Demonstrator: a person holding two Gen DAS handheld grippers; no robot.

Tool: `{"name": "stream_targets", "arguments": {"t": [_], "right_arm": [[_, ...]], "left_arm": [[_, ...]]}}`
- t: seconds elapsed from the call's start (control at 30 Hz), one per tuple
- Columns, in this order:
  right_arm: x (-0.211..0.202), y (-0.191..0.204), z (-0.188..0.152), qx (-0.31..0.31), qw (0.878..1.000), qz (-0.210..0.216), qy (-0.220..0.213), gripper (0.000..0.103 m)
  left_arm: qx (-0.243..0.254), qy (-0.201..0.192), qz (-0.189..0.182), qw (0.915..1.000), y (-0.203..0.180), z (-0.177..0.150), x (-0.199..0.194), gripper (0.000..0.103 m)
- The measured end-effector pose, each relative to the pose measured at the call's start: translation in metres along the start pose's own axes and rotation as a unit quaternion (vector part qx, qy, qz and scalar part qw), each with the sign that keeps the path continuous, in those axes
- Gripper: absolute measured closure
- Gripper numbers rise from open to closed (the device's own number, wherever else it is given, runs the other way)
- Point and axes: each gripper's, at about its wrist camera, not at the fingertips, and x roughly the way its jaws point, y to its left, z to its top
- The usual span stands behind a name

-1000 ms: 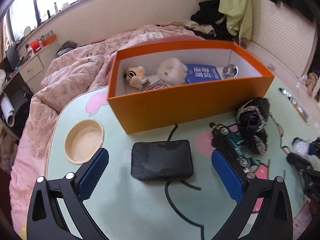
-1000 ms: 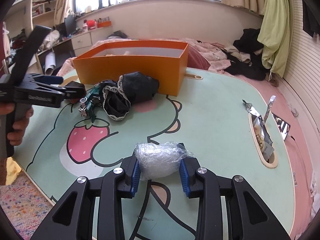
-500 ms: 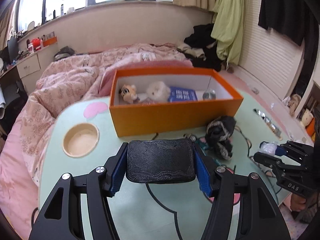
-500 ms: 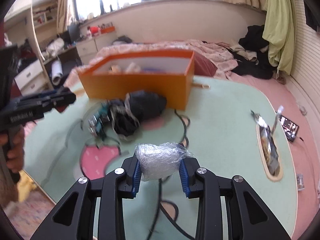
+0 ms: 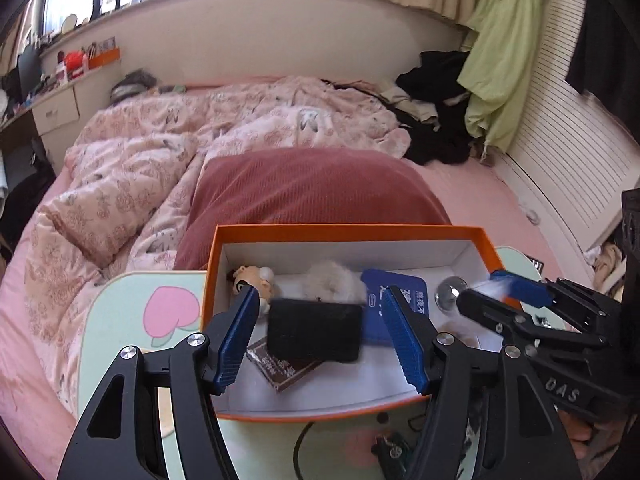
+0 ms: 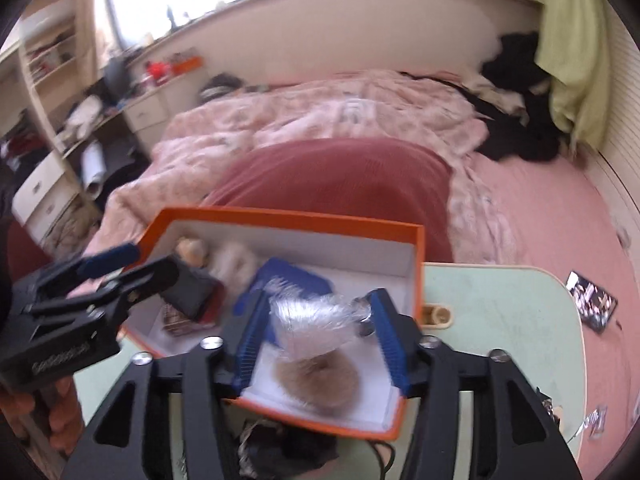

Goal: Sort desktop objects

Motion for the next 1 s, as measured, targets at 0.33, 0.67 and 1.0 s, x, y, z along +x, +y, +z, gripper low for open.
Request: {"name": "stream_targets", "arguments": {"t": [0.33,0.67,1.0], "right_arm": [[-0.058,-0.005,-0.068,-0.001,0.999,-0.028,-0.029,0.024],[-0.062,0.003,-0.155,-0.053,0.996,-0.071,0.025,0.023],[-0.053,0.000,-0.179,-0.064,0.995,-0.062,0.040,0.000]], "left_arm": [[0.017,-0.018,0.020,0.9995,0.000,-0.062,-0.043,0.023],[0.023,0.015,0.026,0.9993,-0.012,-0.146,-0.062,0.023],[0.041,0.032,0.058,0.9970,-0.014,-0.177,-0.044,0.000]]}}
